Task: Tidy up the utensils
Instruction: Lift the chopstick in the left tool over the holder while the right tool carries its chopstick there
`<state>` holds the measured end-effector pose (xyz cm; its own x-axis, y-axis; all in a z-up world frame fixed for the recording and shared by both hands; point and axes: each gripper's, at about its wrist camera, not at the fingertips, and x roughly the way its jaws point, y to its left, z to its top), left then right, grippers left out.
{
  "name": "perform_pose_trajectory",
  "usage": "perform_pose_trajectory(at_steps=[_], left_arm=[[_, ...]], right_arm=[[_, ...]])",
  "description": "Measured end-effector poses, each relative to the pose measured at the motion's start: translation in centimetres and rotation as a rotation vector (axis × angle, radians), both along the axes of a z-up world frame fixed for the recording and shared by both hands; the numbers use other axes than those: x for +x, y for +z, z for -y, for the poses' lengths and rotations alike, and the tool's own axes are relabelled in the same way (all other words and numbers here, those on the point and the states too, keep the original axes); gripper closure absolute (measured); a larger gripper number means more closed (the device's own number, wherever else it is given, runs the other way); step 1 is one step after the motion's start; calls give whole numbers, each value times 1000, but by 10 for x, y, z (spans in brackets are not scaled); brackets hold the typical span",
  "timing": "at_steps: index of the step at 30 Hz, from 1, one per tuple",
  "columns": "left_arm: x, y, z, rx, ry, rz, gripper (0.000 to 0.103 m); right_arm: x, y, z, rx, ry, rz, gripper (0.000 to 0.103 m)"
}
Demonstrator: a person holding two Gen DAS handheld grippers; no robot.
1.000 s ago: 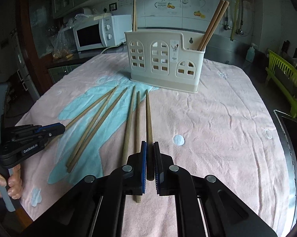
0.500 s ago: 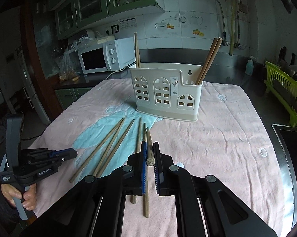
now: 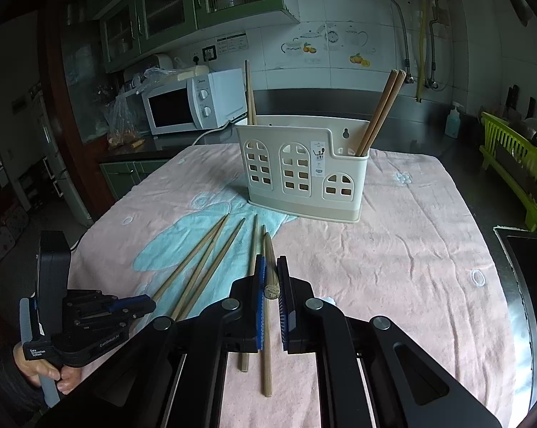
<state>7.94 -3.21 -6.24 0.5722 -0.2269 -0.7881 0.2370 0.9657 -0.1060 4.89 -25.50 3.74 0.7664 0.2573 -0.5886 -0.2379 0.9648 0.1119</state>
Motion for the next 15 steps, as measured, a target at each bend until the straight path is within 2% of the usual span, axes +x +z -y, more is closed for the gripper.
perform_pose_trajectory(at_steps=[5, 15], left_arm=[[-1, 19, -6, -8, 19, 63, 98], [11, 75, -14, -71, 45, 261, 98]], right_arm=[[1, 2, -1, 5, -3, 7, 96], [8, 20, -1, 42, 5, 45, 96]])
